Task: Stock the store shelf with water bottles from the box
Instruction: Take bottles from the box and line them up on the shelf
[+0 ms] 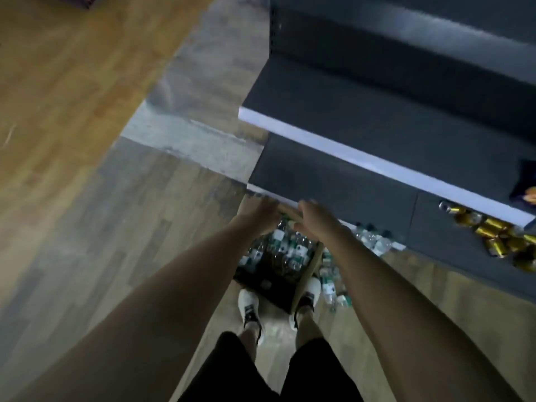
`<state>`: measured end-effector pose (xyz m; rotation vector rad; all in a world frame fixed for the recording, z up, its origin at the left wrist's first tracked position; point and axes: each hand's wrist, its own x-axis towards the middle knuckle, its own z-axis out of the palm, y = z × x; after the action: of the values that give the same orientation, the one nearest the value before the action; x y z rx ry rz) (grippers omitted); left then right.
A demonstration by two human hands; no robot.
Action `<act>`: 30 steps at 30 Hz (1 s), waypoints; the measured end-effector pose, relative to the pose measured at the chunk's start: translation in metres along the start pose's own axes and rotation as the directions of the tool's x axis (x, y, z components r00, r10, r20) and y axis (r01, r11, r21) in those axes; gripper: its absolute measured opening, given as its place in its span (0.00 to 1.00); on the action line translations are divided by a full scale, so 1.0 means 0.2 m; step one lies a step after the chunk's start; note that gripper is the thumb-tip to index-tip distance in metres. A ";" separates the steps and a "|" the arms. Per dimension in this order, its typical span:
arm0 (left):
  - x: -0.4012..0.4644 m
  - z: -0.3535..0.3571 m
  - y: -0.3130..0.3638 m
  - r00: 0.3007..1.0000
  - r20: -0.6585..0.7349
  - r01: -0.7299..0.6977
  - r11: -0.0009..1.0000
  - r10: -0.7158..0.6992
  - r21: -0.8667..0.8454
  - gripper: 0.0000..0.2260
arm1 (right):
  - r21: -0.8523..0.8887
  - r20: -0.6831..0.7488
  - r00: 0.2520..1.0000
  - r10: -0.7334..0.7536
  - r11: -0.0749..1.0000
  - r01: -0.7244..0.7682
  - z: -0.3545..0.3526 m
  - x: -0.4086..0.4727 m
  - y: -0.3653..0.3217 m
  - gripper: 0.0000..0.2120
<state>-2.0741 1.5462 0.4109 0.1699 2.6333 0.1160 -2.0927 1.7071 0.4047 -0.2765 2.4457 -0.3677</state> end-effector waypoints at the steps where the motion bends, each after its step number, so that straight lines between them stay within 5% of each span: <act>1: 0.02 0.12 0.00 0.999 0.041 0.017 1.000 -0.016 -0.021 0.16 | 0.007 0.033 0.999 0.000 1.000 0.000 0.12 0.04 0.04 0.24; 9: 0.18 1.07 -0.06 0.954 0.258 0.188 0.973 -0.150 -0.132 0.20 | 0.140 0.237 0.963 0.126 0.977 -0.162 1.01 0.25 0.39 0.23; 20: 0.52 2.20 -0.26 0.901 0.415 0.199 0.970 -0.125 -0.141 0.17 | 0.173 0.402 0.884 0.238 0.928 -0.329 2.24 0.70 0.66 0.23; 30: 0.81 2.95 -0.38 0.851 0.518 0.136 0.989 -0.090 -0.051 0.17 | 0.088 0.438 0.857 0.273 0.935 -0.343 2.96 1.11 0.82 0.27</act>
<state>-1.9372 1.5245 -0.1889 0.0093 2.0894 0.1232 -1.9107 1.6834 -0.2210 0.1054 1.9751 -0.3241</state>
